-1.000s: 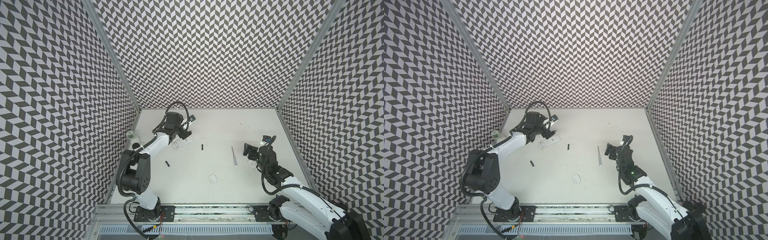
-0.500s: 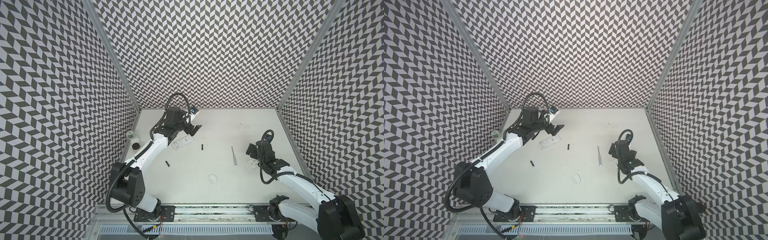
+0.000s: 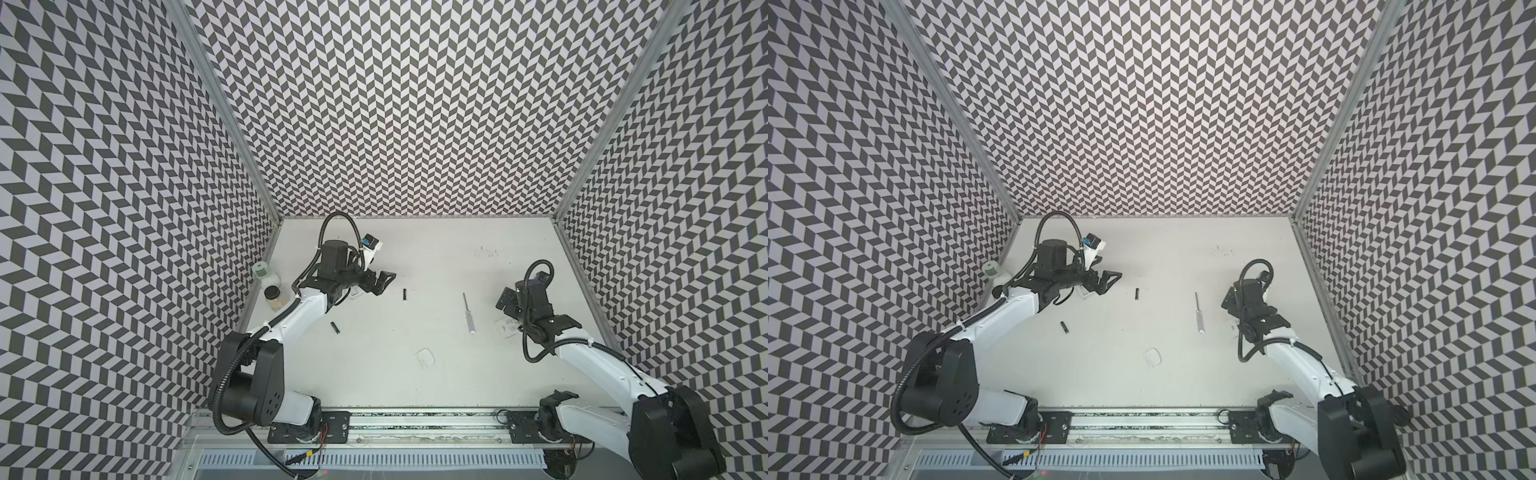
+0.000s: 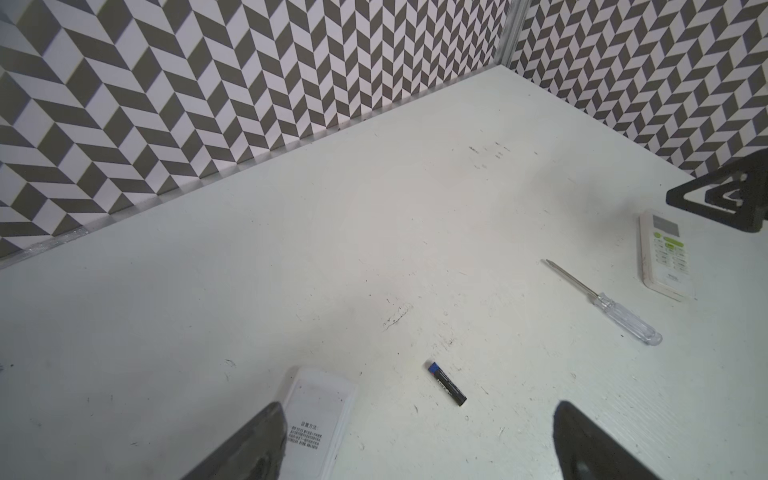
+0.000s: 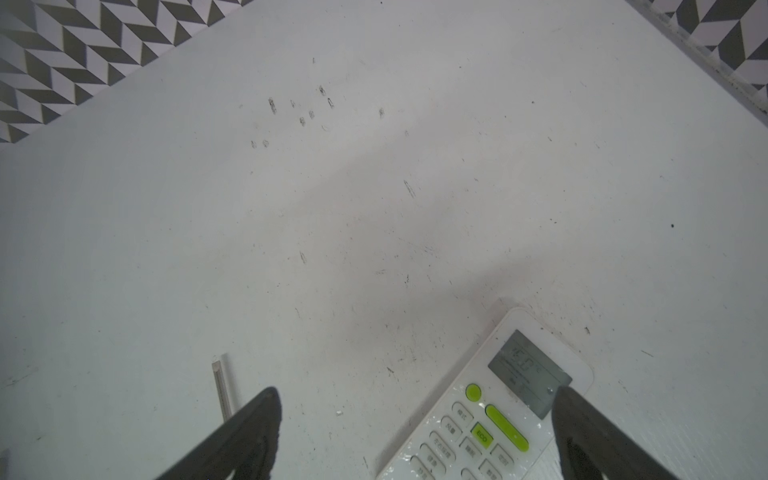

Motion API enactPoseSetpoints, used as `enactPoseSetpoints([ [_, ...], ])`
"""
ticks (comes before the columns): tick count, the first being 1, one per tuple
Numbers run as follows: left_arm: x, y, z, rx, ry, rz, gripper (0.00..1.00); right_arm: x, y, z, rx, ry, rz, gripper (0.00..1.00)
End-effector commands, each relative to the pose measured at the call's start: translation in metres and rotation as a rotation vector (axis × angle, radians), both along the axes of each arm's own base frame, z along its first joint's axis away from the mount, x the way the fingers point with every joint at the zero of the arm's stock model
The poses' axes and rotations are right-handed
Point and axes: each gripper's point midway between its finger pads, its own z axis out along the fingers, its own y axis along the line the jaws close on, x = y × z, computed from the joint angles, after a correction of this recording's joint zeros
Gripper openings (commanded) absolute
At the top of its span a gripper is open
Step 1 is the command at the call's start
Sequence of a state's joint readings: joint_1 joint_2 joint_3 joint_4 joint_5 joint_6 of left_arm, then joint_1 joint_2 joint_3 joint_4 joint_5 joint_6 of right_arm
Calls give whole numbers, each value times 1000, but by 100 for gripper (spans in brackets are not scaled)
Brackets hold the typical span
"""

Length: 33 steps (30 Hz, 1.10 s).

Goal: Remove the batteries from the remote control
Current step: 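Move the right gripper over the green-button remote and lower onto it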

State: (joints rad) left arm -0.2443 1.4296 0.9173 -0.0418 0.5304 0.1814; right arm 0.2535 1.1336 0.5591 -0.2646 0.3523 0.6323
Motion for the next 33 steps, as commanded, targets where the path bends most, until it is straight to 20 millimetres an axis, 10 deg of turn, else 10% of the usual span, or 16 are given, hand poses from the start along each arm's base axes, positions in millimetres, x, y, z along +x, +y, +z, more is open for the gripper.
enactPoseSetpoints([
  [1, 6, 10, 36, -60, -105, 21, 100, 6, 1, 7, 49, -14, -26, 99],
  [9, 13, 43, 52, -51, -147, 113, 100, 9, 3, 7, 119, -7, -14, 99],
  [33, 13, 42, 57, -52, -129, 70, 100, 11, -17, -28, 430, -55, -52, 100],
])
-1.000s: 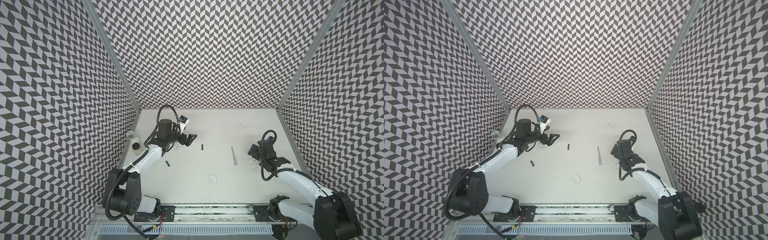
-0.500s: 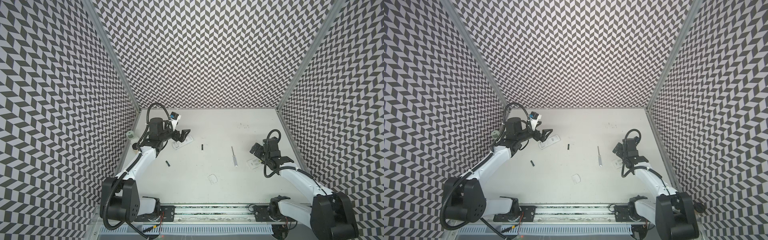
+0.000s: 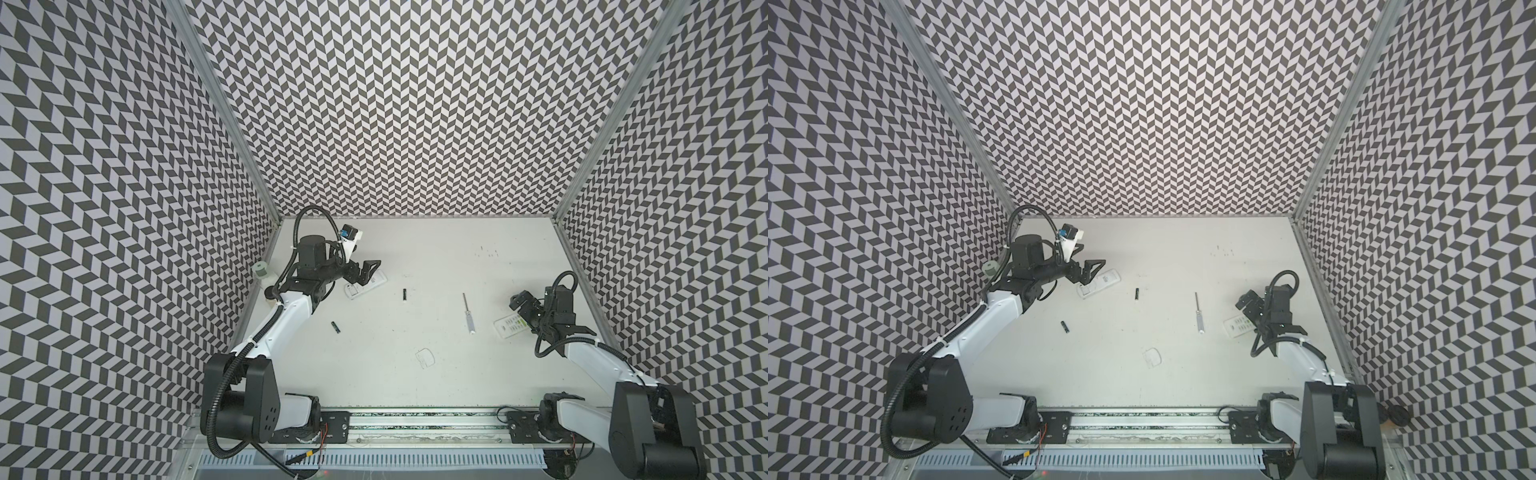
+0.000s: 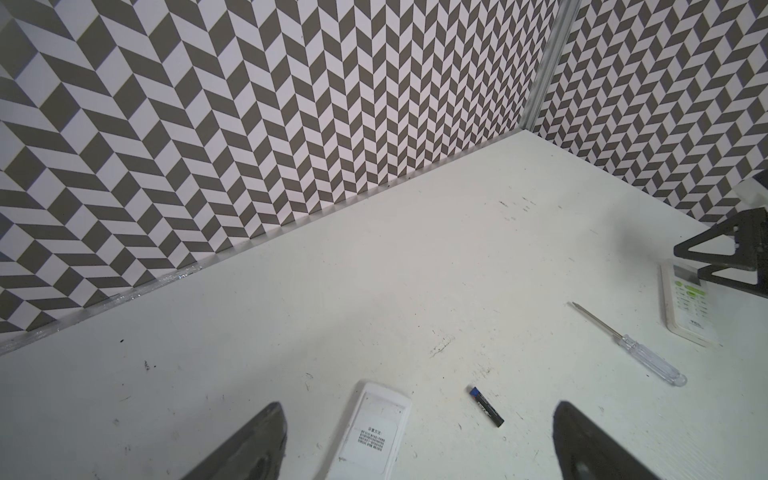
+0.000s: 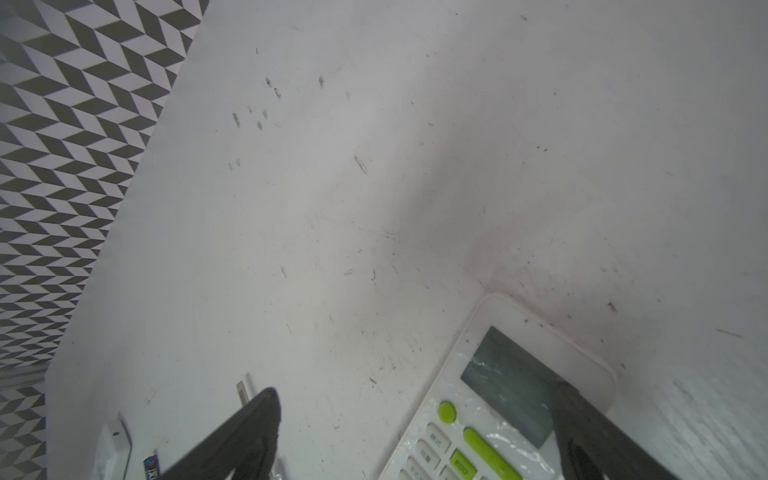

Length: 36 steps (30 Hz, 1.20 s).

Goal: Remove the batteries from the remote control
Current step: 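Move the right gripper over the green-button remote and lower onto it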

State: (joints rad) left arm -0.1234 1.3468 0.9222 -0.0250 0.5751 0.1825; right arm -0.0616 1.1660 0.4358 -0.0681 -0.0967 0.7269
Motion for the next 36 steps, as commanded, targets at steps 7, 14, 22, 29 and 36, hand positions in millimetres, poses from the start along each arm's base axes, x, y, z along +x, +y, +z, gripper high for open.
enactPoseSetpoints([
  [7, 3, 4, 19, -2, -42, -5, 100, 13, 13, -7, 64, 19, 57, 99],
  [14, 2, 5, 21, 3, -51, -7, 100, 6, 4, -7, 27, 85, 33, 99],
  [22, 1, -4, 20, -20, -35, -39, 100, -25, -19, -1, -51, 96, -81, 99],
  [29, 3, -3, 18, -26, -26, -33, 100, -33, -16, -20, -17, 114, -91, 99],
  [36, 2, -4, 20, -27, -30, -38, 100, -17, 3, -35, 42, 180, 20, 97],
])
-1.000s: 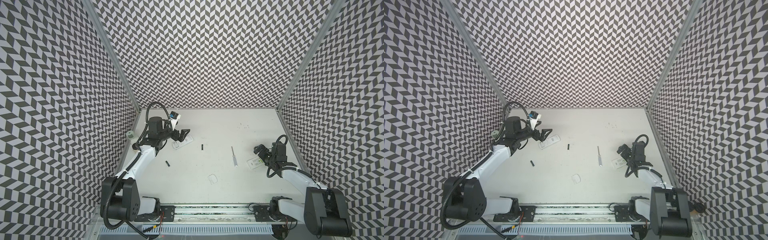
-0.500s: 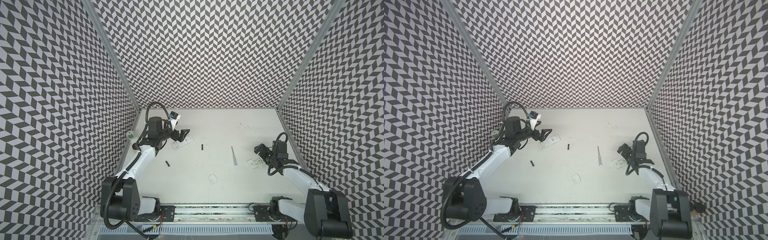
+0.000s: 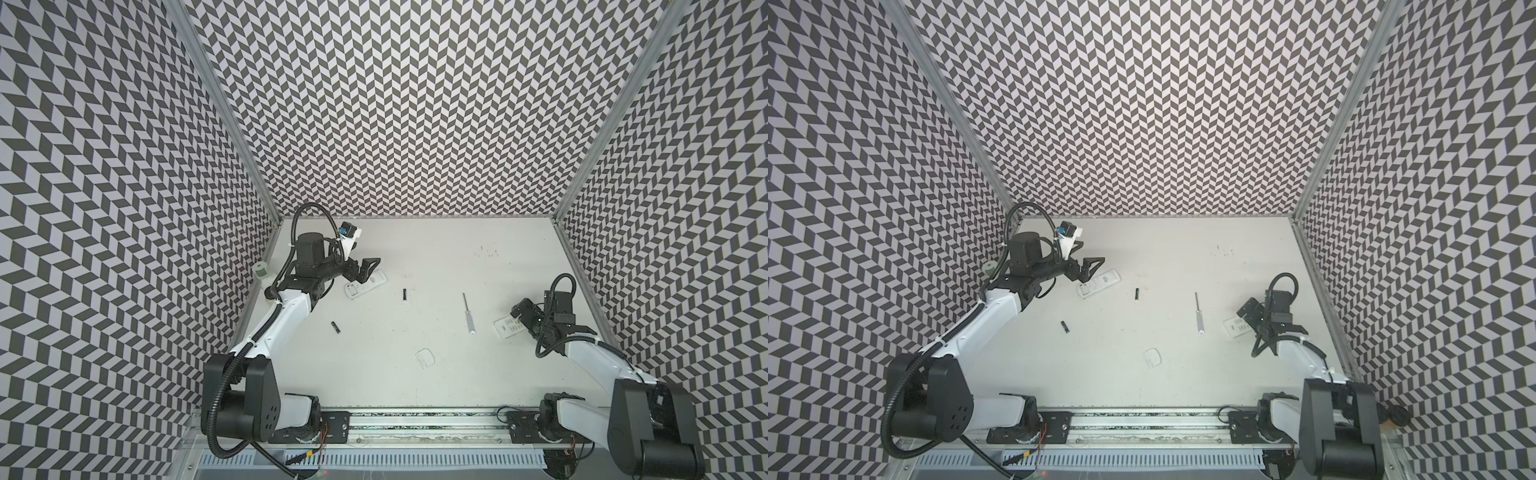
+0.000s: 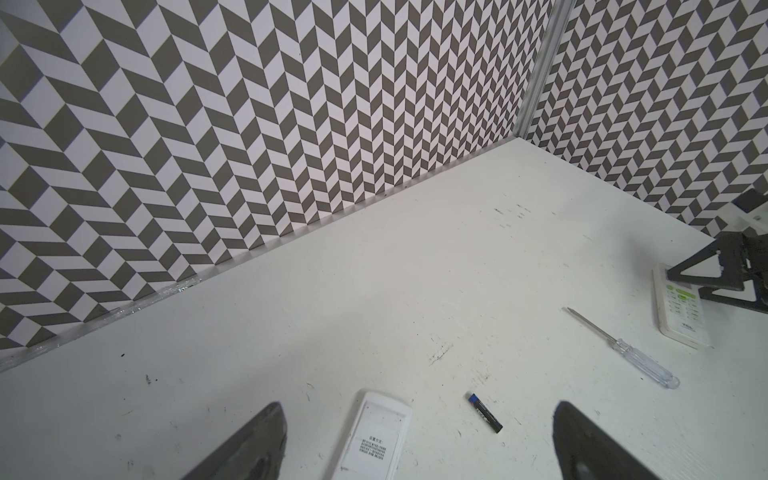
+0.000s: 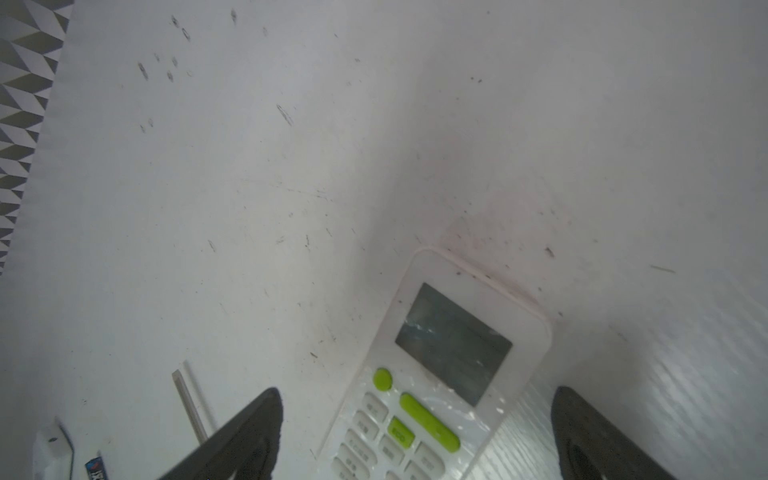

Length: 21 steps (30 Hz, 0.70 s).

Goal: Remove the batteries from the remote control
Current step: 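Move the right gripper over the green-button remote and lower onto it, then grasp the green-button remote with the right gripper and lift it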

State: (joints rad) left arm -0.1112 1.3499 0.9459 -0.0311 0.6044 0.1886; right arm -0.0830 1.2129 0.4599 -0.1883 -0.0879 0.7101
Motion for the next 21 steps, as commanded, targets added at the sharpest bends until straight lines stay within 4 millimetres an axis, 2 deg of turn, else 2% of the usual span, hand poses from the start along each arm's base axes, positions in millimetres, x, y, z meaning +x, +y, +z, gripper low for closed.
enactPoseSetpoints([
  [1, 0, -5, 11, -18, -17, -29, 100, 2, 12, -15, 64, 41, 34, 97],
  [6, 1, -4, 9, -9, -14, -18, 100, 13, 15, -20, 36, 25, 62, 94],
  [8, 0, -6, 12, -12, -21, -32, 100, 19, 21, -17, 5, 20, 92, 94],
  [12, 3, -3, 6, 0, -17, -13, 100, 28, 39, -20, -91, 55, 198, 94],
  [15, 0, -5, 12, -11, -23, -34, 100, 25, 40, -22, -185, 119, 222, 95],
  [21, 2, -5, 8, -3, -17, -23, 100, 15, 34, -20, -311, 177, 234, 95],
])
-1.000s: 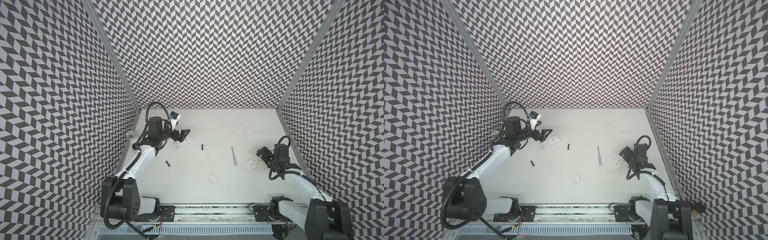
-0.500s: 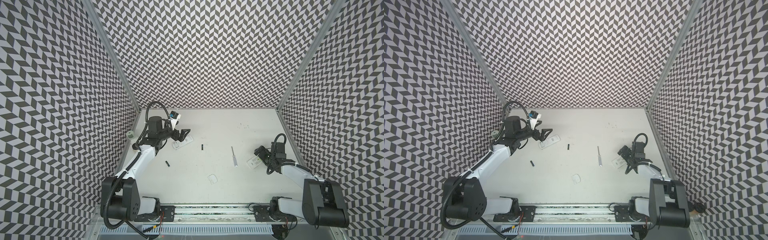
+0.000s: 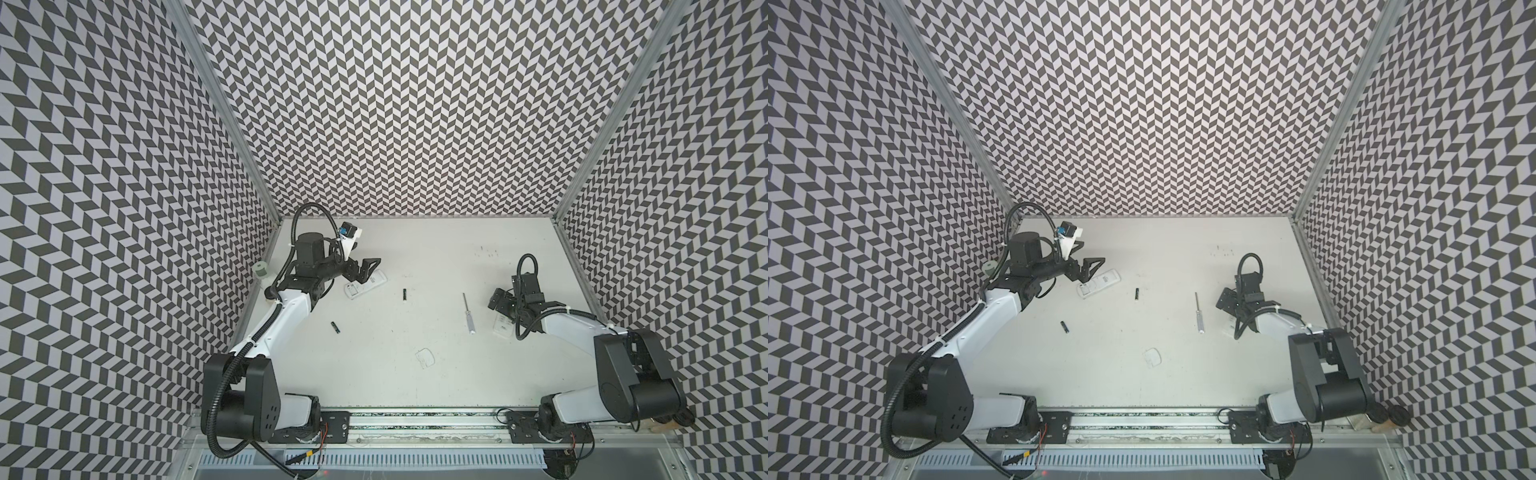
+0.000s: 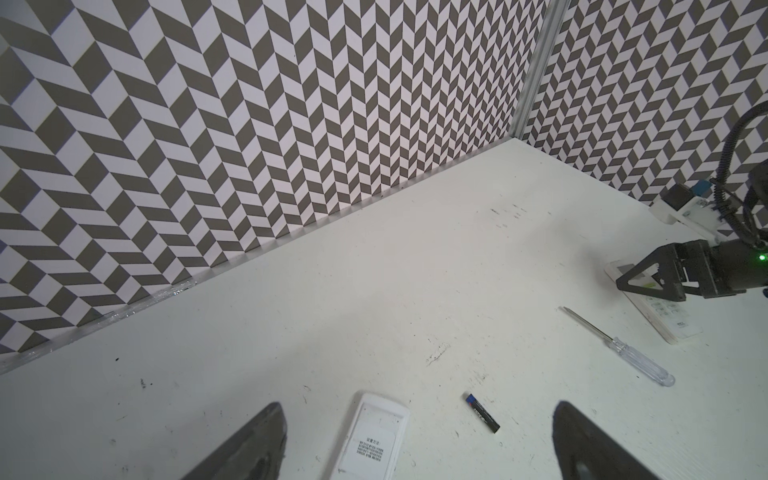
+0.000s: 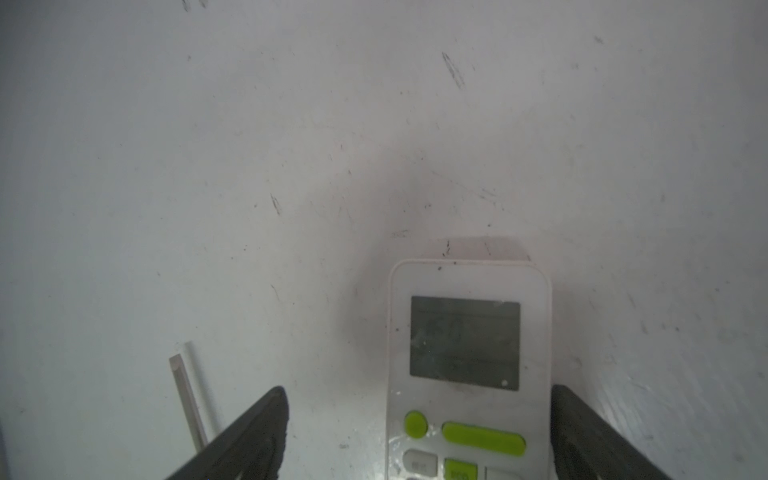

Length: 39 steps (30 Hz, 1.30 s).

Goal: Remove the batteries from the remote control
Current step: 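Grasp the green-button remote with the right gripper and lift it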

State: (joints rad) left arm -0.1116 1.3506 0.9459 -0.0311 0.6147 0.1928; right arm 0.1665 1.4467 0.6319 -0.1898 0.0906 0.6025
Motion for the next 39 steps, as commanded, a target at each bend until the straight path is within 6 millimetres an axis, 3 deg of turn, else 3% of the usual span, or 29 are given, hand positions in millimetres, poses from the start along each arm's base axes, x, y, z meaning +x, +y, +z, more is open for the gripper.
enactPoseSetpoints([
  [1, 2, -6, 9, -7, -16, -28, 100, -24, -15, -13, -140, 116, -7, 94],
  [5, 5, -4, 2, 4, -11, -13, 100, -24, -12, -17, -177, 114, 30, 86],
  [22, 5, -4, 9, 22, -29, -6, 100, -24, 3, -25, -224, 157, 81, 60],
  [34, 12, 6, 5, 33, -30, 64, 100, 0, 12, 5, -213, 44, 117, 50],
  [39, 19, 11, 16, 16, -25, 111, 100, 26, 29, 42, -187, -76, 199, 48],
])
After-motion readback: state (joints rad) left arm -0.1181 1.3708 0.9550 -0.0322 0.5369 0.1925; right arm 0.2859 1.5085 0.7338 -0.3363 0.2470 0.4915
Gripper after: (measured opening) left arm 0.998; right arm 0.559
